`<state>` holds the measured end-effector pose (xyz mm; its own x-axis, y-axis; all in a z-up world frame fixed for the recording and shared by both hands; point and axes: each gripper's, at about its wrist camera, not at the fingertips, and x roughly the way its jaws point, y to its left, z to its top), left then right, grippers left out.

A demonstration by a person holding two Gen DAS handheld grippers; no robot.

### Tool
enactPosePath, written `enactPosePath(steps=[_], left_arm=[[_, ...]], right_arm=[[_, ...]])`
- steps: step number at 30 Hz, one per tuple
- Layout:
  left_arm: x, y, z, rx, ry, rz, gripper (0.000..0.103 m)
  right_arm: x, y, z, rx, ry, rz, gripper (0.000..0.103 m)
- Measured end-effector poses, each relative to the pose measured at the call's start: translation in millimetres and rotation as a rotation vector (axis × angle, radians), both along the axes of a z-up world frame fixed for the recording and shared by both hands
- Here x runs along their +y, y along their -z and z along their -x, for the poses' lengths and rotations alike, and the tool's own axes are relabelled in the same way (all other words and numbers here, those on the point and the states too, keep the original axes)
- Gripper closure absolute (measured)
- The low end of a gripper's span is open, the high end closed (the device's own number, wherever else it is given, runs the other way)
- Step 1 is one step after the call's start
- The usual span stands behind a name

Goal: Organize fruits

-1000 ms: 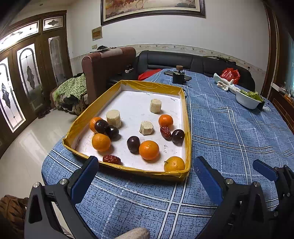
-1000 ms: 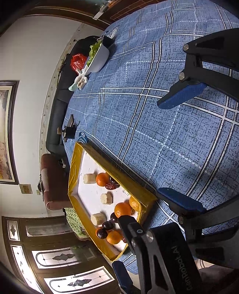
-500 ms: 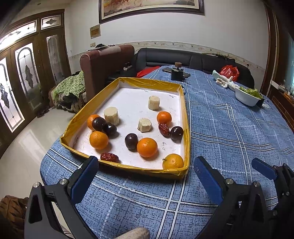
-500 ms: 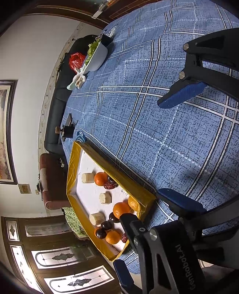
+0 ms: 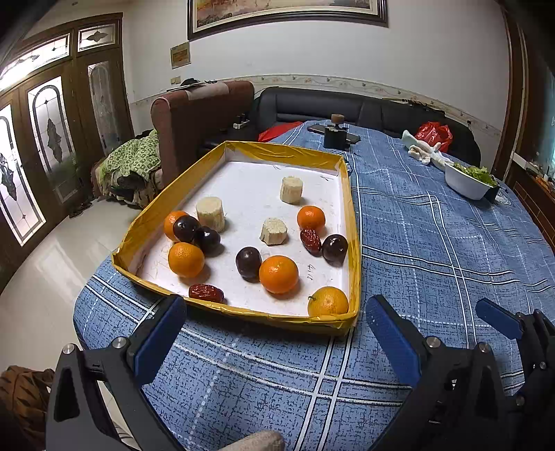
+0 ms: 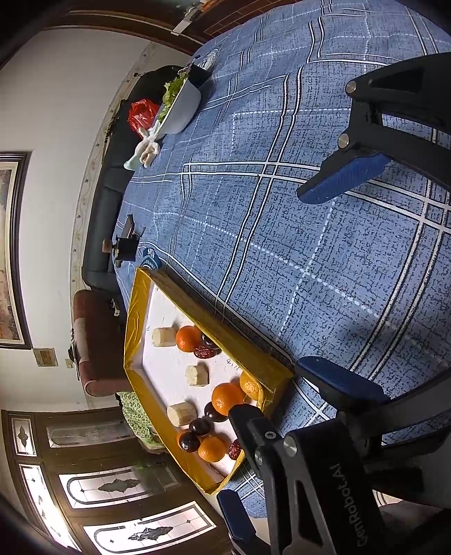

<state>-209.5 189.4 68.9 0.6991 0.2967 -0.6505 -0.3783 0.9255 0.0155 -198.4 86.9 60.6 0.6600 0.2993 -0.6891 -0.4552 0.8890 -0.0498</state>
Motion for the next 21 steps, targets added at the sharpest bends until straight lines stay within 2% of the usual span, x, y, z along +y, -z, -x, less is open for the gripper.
enactPosePath(steps=[12, 21], left_arm=[[3.5, 4.3, -0.9, 0.009, 0.002, 0.02, 0.0], [7.2, -5.8, 6.4, -0.018, -0.021, 0.023, 0.0]], right_arm=[[-0.6, 2.4, -2.0, 0.01, 0.001, -0.004, 0.01], [-1.2, 1.1, 2.6, 0.002, -0.01, -0.013, 0.01]])
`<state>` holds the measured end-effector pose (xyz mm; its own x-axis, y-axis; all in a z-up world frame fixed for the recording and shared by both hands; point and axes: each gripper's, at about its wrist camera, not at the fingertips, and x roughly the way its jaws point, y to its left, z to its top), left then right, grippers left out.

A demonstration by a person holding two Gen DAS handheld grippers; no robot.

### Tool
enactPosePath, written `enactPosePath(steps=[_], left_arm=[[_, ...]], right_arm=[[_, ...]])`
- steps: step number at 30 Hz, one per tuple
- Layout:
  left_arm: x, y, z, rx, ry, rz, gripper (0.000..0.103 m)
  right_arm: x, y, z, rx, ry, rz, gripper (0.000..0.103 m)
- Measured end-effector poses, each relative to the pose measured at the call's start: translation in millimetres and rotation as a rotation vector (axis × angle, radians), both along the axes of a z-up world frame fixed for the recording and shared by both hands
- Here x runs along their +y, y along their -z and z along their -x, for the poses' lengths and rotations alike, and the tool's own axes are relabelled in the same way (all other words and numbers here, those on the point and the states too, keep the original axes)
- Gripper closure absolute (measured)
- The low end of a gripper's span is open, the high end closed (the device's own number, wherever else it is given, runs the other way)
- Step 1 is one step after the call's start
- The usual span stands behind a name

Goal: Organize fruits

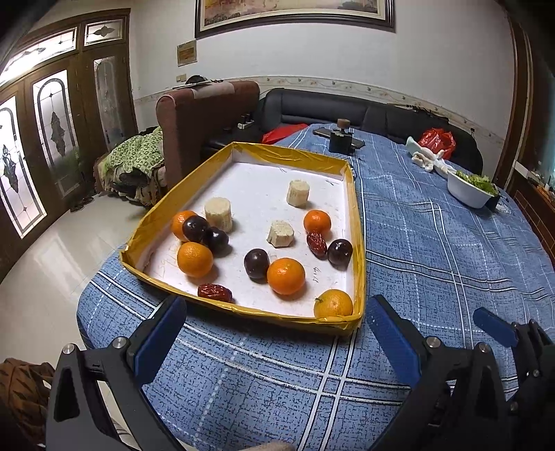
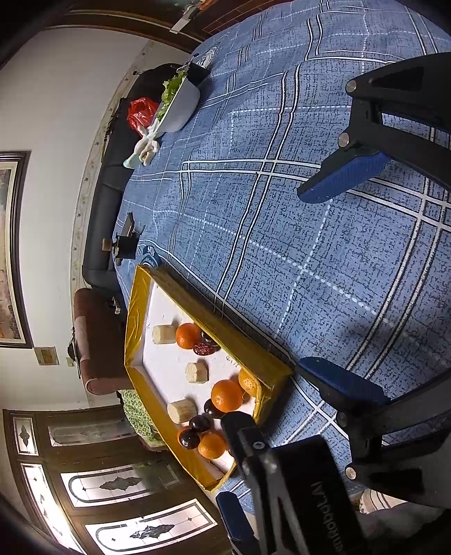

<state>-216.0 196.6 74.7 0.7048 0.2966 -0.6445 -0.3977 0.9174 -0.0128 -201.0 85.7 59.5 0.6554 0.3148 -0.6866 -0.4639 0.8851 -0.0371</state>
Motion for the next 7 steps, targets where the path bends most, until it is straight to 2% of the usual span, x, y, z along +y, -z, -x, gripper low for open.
enactPosePath(steps=[4, 7], left_arm=[[-3.6, -12.5, 7.0, -0.034, -0.024, -0.038, 0.0], [-8.7, -24.6, 8.2, -0.054, -0.007, -0.047, 0.0]], right_arm=[[-1.0, -5.9, 6.7, -0.023, -0.019, -0.016, 0.01], [-8.1, -17.0, 9.5, -0.063, -0.01, -0.024, 0.01]])
